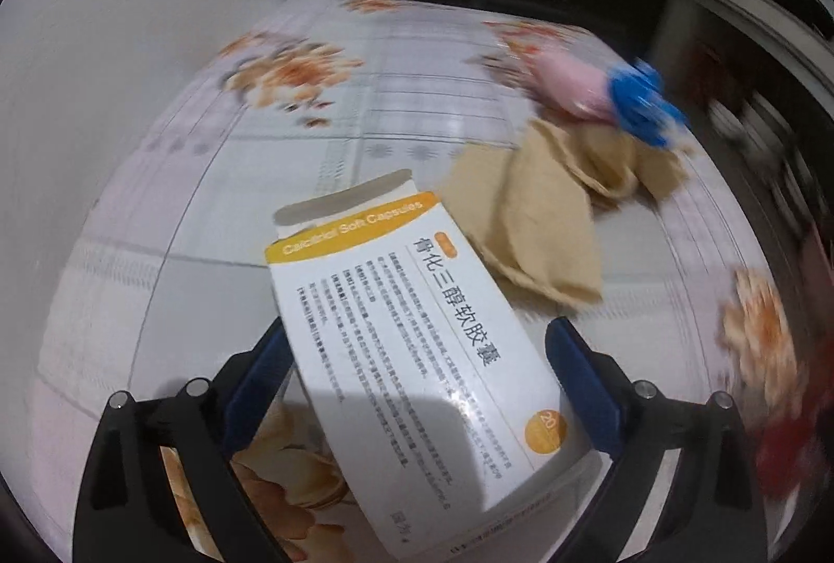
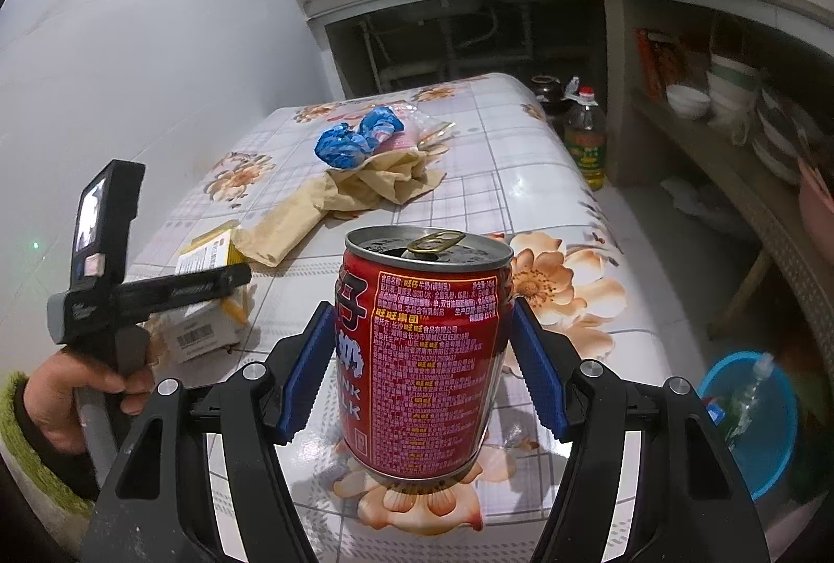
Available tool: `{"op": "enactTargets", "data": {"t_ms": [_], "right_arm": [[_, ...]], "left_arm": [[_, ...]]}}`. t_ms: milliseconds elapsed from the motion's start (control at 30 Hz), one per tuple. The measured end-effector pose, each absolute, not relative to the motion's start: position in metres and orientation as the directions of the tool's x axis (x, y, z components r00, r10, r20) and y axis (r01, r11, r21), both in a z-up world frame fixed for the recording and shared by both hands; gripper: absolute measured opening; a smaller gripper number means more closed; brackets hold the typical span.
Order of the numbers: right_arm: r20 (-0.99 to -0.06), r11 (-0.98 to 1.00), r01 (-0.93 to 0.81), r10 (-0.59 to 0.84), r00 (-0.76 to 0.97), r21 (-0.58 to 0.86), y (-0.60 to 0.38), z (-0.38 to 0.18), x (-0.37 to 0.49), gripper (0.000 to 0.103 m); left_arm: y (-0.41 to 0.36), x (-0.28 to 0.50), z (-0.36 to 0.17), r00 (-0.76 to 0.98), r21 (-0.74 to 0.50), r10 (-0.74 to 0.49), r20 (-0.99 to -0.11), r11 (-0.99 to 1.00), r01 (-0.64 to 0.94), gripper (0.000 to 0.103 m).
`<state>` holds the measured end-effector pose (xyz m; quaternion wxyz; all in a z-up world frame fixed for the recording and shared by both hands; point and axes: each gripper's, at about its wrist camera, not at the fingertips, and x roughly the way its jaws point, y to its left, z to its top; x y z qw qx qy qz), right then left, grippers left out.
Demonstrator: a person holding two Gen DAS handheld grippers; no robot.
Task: Collect trash
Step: 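Grasp the yellow-white Calcitriol box with the left gripper and lift it, then hold the Calcitriol box in the left gripper and the can in the right gripper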
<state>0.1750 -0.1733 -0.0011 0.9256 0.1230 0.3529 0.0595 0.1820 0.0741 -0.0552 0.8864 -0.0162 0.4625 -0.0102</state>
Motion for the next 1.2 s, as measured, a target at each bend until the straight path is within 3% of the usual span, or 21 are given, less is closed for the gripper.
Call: {"op": "enactTargets", "data": {"t_ms": [133, 367, 633, 767, 967, 1200], "right_arm": [[-0.638, 0.964, -0.028, 0.198, 0.744, 0.266, -0.172, -0.001, 0.176, 0.063], [-0.632, 0.967, -0.039, 0.196, 0.75, 0.254, -0.17, 0.0, 0.171, 0.063], [-0.63, 0.968, -0.071, 0.211, 0.747, 0.24, -0.157, 0.002, 0.168, 0.063], [-0.638, 0.971, -0.084, 0.21, 0.741, 0.222, -0.15, 0.001, 0.164, 0.063], [-0.64, 0.967, -0.115, 0.237, 0.731, 0.226, -0.147, 0.007, 0.16, 0.065], [-0.651, 0.969, -0.11, 0.23, 0.723, 0.221, -0.145, 0.006, 0.163, 0.068]], "left_arm": [[0.082, 0.164, -0.053, 0.562, -0.022, -0.107, -0.82, 0.988, 0.156, 0.092], [0.092, 0.134, -0.053, 0.478, -0.076, -0.232, -0.847, 0.943, 0.323, 0.077], [0.059, 0.105, -0.052, 0.432, -0.134, -0.341, -0.835, 0.887, 0.441, 0.075], [0.051, 0.098, -0.05, 0.403, -0.151, -0.353, -0.844, 0.879, 0.453, 0.076], [0.06, 0.107, -0.034, 0.429, -0.204, -0.378, -0.821, 0.895, 0.398, 0.085], [0.043, 0.13, -0.044, 0.446, -0.133, -0.288, -0.848, 0.929, 0.346, 0.085]]}}
